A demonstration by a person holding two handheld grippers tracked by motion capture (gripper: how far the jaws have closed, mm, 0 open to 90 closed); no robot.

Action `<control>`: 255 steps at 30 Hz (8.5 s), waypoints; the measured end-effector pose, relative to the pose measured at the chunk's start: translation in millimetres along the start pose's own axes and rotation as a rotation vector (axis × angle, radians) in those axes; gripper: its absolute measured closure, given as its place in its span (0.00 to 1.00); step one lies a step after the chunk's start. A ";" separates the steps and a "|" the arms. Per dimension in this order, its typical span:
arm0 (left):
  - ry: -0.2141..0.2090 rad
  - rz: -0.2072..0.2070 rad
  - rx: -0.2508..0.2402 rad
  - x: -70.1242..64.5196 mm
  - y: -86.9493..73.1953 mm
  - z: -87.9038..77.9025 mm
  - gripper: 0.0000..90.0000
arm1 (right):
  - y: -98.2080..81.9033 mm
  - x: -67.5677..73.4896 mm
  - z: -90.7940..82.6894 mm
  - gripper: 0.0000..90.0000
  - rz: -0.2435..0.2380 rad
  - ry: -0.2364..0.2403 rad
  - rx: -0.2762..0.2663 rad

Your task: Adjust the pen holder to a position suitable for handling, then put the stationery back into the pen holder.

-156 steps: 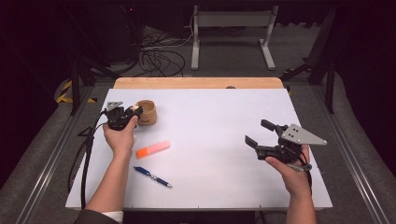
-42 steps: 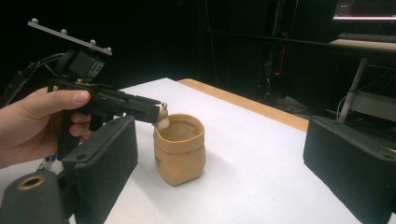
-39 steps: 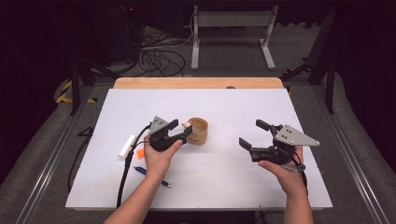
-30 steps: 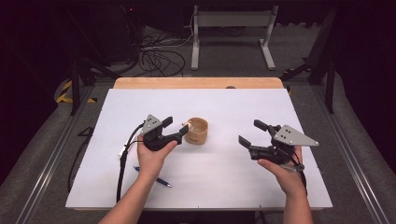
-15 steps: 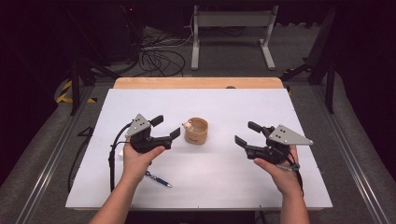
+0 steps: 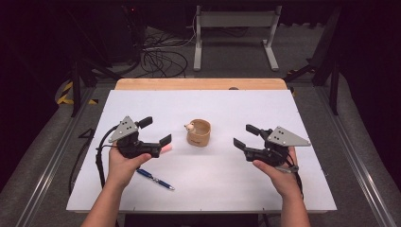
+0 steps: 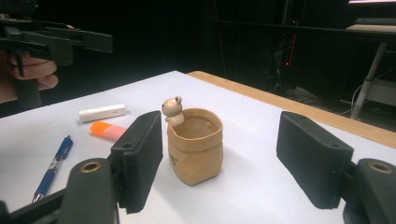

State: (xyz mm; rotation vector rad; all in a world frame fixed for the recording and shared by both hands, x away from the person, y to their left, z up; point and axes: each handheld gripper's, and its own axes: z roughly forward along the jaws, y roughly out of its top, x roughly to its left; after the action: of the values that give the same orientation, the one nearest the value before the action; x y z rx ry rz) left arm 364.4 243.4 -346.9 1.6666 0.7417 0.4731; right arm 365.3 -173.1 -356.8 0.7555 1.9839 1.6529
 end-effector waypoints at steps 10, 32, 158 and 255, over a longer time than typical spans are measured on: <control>-0.024 0.035 0.000 6.0 -1.2 -19.0 0.01 | -0.8 0.1 1.4 0.36 0.034 0.004 -0.014; -0.033 0.071 -0.016 16.1 1.0 -40.1 0.10 | -1.7 7.1 9.2 0.39 0.031 0.018 0.001; -0.026 0.056 -0.002 32.3 -2.4 -61.8 0.16 | -42.5 172.5 157.0 0.69 -0.104 0.415 0.507; -0.126 0.490 0.216 -5.8 -31.0 -9.3 0.45 | -0.6 106.7 109.0 0.90 -0.020 0.263 0.439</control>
State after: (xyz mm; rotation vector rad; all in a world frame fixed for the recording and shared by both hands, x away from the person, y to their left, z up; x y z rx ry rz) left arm 347.3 249.2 -374.3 2.0695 0.2916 0.6373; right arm 356.0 -22.2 -376.7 0.6869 2.5798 1.3738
